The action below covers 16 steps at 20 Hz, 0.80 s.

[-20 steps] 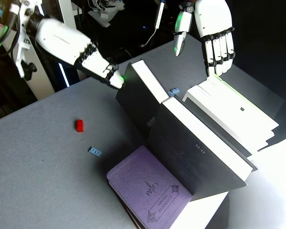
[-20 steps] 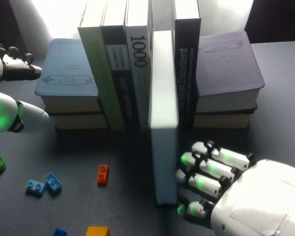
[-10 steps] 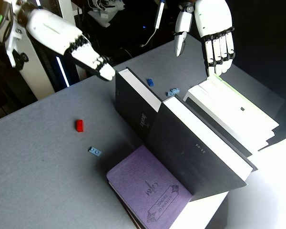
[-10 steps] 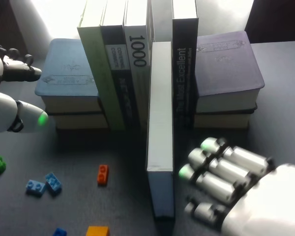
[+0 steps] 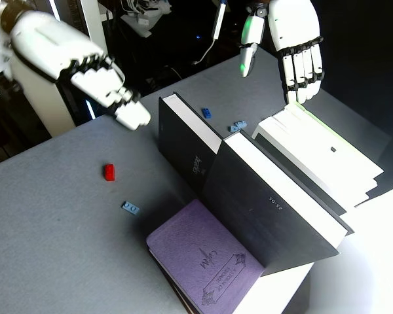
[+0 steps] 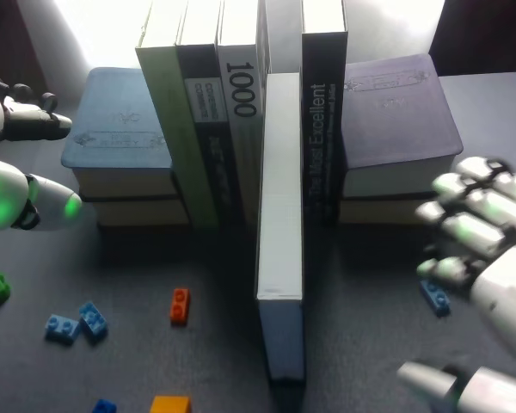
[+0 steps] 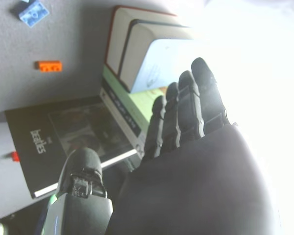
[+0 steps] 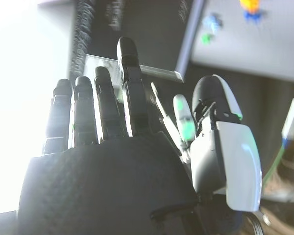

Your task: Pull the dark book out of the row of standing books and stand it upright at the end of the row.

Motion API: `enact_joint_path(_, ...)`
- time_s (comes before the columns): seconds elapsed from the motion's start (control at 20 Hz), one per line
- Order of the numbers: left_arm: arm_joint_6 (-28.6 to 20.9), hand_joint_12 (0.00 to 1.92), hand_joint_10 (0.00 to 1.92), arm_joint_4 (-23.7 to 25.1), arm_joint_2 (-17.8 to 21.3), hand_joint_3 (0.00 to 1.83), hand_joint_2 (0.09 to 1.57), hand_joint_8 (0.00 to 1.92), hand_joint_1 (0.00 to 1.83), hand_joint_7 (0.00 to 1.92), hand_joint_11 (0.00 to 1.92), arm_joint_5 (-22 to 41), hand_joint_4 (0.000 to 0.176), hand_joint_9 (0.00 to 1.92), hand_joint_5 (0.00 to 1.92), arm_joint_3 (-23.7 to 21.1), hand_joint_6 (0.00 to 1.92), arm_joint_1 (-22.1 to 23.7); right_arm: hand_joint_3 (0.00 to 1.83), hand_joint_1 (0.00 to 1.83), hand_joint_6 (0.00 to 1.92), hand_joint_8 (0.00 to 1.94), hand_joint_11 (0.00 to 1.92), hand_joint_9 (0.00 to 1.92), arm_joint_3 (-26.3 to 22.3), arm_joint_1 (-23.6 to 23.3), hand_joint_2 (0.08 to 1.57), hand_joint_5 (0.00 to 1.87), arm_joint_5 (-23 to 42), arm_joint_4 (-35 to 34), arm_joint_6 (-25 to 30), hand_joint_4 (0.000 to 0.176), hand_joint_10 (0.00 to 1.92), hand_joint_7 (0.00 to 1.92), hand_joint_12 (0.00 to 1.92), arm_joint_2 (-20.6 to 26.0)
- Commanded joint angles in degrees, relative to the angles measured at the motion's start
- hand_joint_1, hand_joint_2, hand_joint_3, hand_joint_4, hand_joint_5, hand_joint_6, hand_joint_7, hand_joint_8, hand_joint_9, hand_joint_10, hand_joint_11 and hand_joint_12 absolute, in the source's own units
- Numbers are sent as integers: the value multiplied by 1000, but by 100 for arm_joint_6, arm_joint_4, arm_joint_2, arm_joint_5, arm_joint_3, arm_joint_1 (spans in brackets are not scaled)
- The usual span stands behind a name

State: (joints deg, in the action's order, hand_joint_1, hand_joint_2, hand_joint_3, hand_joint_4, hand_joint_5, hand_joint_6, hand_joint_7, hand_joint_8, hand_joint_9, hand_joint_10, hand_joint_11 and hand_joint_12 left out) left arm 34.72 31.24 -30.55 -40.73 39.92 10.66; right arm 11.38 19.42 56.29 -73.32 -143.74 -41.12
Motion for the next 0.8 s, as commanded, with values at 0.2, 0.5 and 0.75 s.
enact_joint_path(0.2,10,529,5,231,36,0,1226,4,0,116,0,386,0,117,94,4,8,59,2,0,15,24,0,283,541,-19,1224,634,251,480,218,0,114,395,913,69)
enact_joint_path(0.5,-21,1431,257,230,37,5,1295,70,240,828,266,385,0,800,707,5,54,25,11,30,1283,1239,270,532,1327,-162,1336,695,-601,569,536,0,1636,709,1918,17)
enact_joint_path(0.75,-43,1689,1291,231,38,0,1323,839,312,847,420,386,0,696,953,5,224,8,5,20,1440,1748,668,785,1833,23,1375,761,-1499,3284,2700,0,1921,829,1921,111)
